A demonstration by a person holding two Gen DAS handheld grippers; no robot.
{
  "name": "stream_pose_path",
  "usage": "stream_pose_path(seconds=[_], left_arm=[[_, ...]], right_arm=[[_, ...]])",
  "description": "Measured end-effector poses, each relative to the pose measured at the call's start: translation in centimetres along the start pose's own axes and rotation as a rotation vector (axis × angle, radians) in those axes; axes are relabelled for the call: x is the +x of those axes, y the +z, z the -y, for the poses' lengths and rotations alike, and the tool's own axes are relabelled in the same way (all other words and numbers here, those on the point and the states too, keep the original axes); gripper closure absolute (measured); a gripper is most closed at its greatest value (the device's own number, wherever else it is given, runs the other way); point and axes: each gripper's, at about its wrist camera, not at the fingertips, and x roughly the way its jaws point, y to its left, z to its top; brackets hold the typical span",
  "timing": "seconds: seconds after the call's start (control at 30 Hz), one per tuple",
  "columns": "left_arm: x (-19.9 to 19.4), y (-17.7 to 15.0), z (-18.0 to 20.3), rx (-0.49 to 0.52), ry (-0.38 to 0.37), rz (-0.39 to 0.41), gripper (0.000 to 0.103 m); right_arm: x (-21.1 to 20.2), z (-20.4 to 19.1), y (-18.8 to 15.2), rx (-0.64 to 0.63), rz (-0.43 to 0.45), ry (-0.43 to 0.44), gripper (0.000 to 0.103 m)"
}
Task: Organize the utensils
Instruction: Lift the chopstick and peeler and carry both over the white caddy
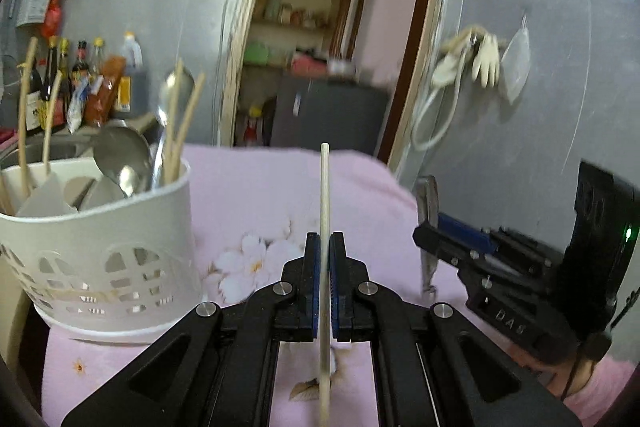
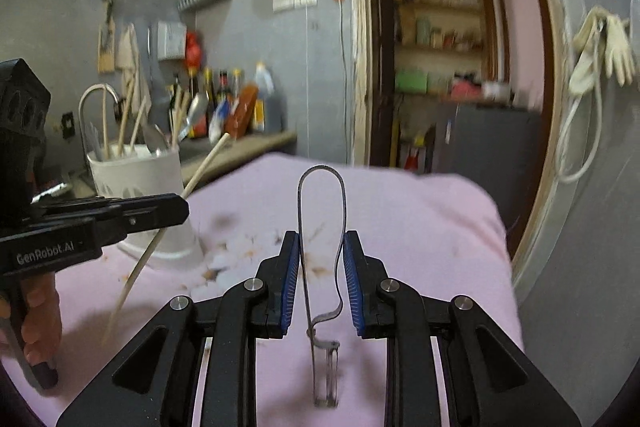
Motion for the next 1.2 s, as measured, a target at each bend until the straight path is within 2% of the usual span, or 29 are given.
stream_pose_path(seconds=[0.27, 0.53, 0.73, 0.9, 1.07, 1.2], left_arm=[[-3.2, 2.5, -0.7, -0.038, 0.025, 0.172, 0.100], [-5.2, 5.8, -3.3, -0.104, 0.070, 0.314, 0.100], [-7.4, 7.8, -5.8, -0.122, 0.121, 0.399, 0.100], [-9.6, 9.5, -8.5, -0.158, 0.158, 0.459, 0.100], [-11.4, 10.5, -11.1, -0.165, 0.196, 0.500, 0.100], [-11.4, 11.1, -13.2, -0.147, 0.225, 0.516, 0.100]], right_arm=[[-2.2, -0.5, 2.1, 0.005, 0.191, -0.006, 0.083], [-3.6, -2.3, 4.9, 0.001, 0.298, 0.020, 0.083], [-3.8, -4.1, 7.2, 0.018, 0.360, 0.082, 0.083], [-3.1, -5.9, 9.2, 0.054, 0.412, 0.166, 0.083], [-1.3, -8.6, 10.8, 0.075, 0.442, 0.243, 0.083], [0.9, -10.3, 11.3, 0.096, 0.441, 0.289, 0.083]])
